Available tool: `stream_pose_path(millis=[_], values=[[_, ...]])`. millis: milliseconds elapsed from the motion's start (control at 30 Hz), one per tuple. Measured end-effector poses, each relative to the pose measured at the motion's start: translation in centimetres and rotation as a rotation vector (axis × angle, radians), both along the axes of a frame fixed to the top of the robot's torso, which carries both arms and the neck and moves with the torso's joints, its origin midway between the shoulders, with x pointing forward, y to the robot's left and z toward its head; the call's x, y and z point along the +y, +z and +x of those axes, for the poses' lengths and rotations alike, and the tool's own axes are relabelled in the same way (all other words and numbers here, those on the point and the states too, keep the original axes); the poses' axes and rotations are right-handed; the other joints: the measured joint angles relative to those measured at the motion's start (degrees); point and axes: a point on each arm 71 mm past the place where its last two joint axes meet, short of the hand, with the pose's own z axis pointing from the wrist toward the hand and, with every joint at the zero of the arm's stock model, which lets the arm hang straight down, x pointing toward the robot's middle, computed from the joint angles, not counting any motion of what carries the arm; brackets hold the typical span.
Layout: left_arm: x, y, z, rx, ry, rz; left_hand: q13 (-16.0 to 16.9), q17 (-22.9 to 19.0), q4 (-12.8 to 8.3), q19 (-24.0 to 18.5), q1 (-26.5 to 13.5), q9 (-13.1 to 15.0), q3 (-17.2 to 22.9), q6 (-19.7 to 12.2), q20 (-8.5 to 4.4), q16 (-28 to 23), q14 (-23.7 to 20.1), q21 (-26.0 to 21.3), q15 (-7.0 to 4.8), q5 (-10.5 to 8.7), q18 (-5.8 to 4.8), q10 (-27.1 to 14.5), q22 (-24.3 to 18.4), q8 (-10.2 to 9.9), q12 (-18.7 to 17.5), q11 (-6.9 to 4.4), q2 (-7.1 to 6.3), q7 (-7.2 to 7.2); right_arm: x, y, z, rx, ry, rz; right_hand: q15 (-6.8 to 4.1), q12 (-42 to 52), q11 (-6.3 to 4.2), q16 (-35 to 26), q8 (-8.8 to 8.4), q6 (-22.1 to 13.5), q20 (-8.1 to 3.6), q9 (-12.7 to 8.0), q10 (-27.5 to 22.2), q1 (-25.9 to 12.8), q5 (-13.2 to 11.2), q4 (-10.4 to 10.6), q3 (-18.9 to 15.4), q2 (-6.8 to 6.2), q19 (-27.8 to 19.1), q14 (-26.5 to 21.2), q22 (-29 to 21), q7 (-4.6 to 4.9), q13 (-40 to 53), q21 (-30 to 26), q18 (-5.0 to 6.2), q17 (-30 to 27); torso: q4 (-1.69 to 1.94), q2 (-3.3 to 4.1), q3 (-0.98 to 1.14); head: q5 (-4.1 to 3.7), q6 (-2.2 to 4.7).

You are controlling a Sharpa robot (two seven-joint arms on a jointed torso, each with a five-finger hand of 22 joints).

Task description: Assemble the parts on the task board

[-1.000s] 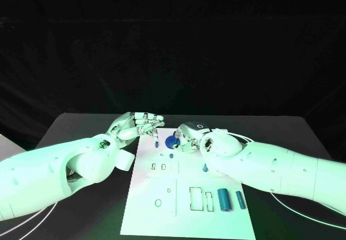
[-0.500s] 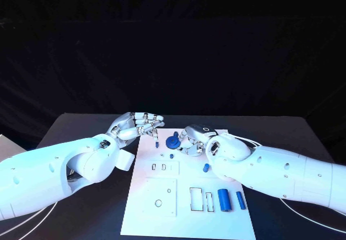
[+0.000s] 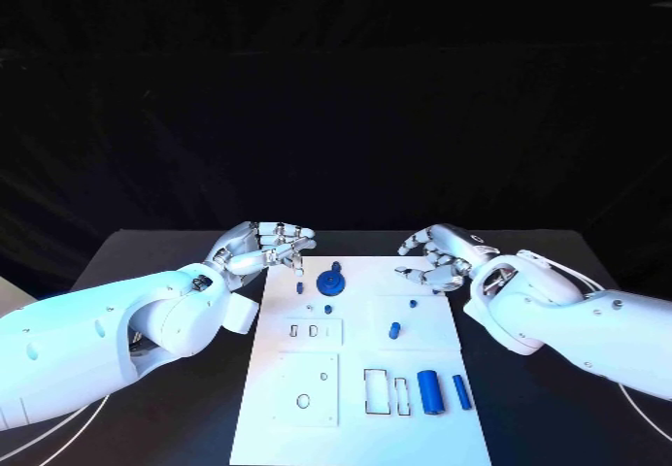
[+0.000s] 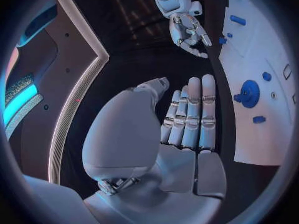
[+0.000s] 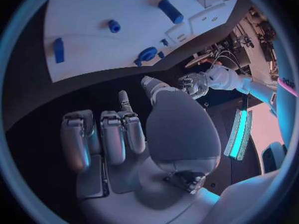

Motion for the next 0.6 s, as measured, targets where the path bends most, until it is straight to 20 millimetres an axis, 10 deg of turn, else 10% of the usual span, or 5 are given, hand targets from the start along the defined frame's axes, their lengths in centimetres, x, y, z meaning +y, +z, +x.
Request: stream_pose_path(millis=[300,600], values=[[0.3,-0.1,0.3,0.0,0.007,0.003,0.0,0.0,0.0,0.0,0.0,0.0,0.0,0.0,0.0,0.0,-0.2,0.0,-0.21,0.0,-0.01,0.0,0.0,0.0,0.0,0.0,0.0,0.0,-6.4,0.5,0.0,0.043,-0.018,0.036,0.0,-0.6,0.0,0.0,0.0,0.0,0.0,0.1,0.0,5.5,-2.2,-3.7,0.2,-1.68,0.0,0.0,0.0,-0.03,0.0,-0.2,0.0,0.0,-1.09,-0.47,0.6,-0.01,-0.21],[0.1,-0.3,0.3,0.001,0.002,0.002,0.0,0.0,0.0,0.0,0.0,0.0,0.0,0.0,0.0,0.0,-0.2,0.0,-0.21,0.0,0.0,0.0,0.0,0.0,0.0,0.0,0.0,0.0,-8.5,-2.0,0.7,0.07,-0.016,-0.005,-0.47,-0.9,-0.22,0.0,-0.61,-0.9,-0.44,0.1,0.2,6.2,-4.0,-4.1,-0.2,-1.4,0.0,0.0,0.0,-0.58,0.0,-0.7,0.0,0.0,-1.46,-0.49,1.16,-0.07,-0.62]])
